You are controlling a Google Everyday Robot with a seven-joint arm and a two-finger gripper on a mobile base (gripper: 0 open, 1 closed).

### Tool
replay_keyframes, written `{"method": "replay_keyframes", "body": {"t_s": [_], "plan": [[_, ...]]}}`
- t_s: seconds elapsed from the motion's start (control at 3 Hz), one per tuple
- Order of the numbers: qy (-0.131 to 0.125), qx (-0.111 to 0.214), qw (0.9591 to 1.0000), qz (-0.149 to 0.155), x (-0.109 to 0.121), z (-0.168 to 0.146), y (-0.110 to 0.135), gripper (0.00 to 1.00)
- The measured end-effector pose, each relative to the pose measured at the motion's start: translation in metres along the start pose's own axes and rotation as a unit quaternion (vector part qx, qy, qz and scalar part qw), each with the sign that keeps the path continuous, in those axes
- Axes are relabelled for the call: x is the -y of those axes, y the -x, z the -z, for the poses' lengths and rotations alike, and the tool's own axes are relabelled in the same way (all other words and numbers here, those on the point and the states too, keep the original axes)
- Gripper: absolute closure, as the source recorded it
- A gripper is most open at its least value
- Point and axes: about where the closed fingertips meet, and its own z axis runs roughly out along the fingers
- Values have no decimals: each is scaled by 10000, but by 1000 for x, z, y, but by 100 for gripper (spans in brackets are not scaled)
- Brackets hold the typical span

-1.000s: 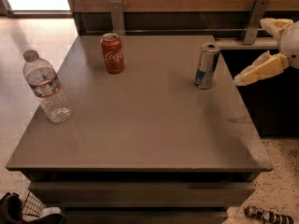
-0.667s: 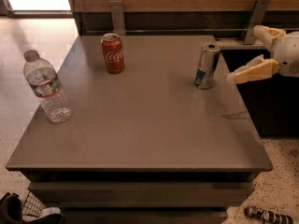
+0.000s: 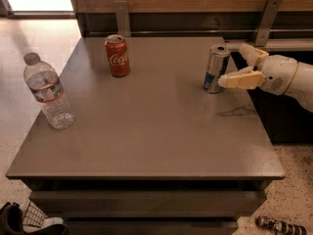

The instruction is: Move redbull can near water bottle

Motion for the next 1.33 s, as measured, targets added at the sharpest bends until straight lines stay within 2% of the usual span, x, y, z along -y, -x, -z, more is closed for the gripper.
{"method": "replay_keyframes", "body": {"t_s": [0.33, 0.67, 1.0, 1.33], "plan": [[68, 209, 9994, -256, 1, -12, -12, 0], [-10, 11, 9993, -368, -1, -20, -25, 0], [-160, -482, 9982, -304, -2, -26, -32, 0], [-207, -699, 9970, -261, -2, -31, -35, 0]]}}
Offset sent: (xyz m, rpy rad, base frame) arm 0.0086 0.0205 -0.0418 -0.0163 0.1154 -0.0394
